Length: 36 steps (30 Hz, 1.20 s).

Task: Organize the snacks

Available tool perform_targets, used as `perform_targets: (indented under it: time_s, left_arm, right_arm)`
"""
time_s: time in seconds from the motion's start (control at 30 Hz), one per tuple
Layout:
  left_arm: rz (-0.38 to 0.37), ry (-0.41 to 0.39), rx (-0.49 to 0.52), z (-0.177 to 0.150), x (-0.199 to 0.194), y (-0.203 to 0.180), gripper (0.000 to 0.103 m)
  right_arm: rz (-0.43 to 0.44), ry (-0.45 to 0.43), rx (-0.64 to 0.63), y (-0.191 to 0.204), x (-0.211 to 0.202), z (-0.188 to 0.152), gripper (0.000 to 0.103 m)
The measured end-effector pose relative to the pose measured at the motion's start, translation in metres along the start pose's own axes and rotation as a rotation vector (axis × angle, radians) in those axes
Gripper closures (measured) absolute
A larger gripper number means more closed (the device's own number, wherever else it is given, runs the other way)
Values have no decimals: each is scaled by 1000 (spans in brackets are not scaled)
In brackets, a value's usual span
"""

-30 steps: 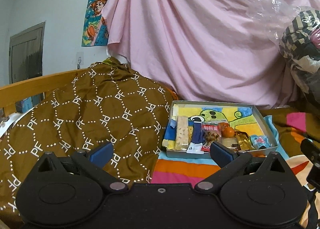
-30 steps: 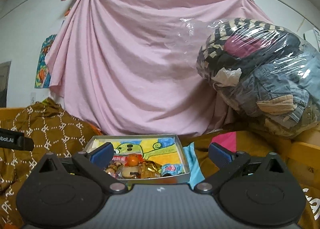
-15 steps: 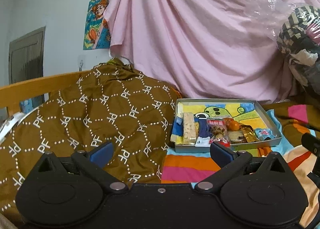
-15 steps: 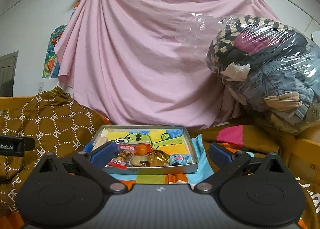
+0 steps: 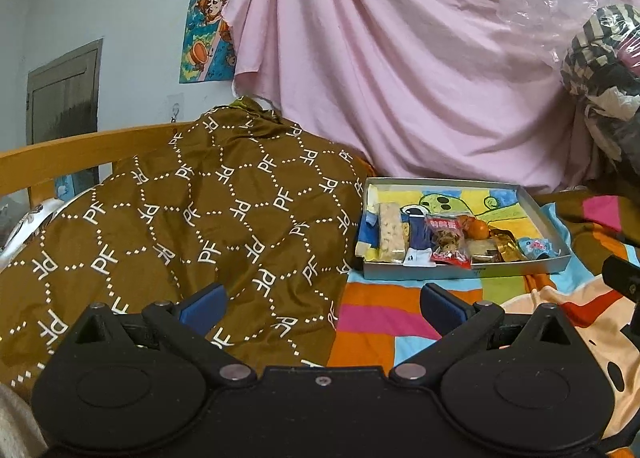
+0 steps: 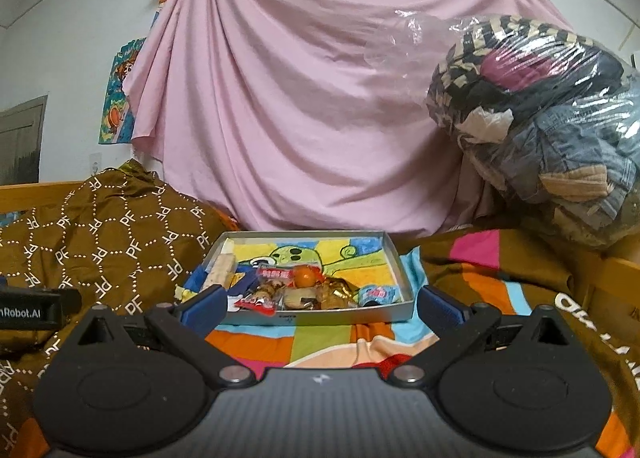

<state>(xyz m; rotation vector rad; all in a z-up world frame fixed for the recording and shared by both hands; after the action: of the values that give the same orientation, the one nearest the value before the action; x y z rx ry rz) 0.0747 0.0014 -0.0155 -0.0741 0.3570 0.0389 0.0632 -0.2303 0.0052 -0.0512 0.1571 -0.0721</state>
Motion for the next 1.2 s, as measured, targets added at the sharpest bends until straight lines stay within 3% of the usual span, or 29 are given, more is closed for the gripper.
perform_targets:
  time_s: [0.2, 0.33, 0.57, 1.2]
  left_arm:
    - [2, 26, 11, -9, 0, -2, 1]
    - [-1, 69, 19, -19, 3, -6, 1]
    - [2, 90, 76, -28, 4, -16, 1]
    - [29, 124, 62, -33, 4, -12, 1]
  right_arm:
    - [9, 77, 58, -4, 6, -14, 0]
    - [-15, 166, 41, -4, 17, -30, 0]
    - [-11, 238, 47, -5, 21, -45, 0]
    - [-11, 287, 74, -8, 22, -52, 0]
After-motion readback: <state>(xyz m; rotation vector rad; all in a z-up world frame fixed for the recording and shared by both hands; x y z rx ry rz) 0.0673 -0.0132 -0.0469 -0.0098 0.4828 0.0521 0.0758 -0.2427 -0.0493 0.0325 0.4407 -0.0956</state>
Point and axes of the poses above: each gripper's, at about its wrist camera, not at the fingertips, and x roughly the way its jaws point, y to its left, z to its top, the point moved 10 cm from there along x, roughly the way its jaws point
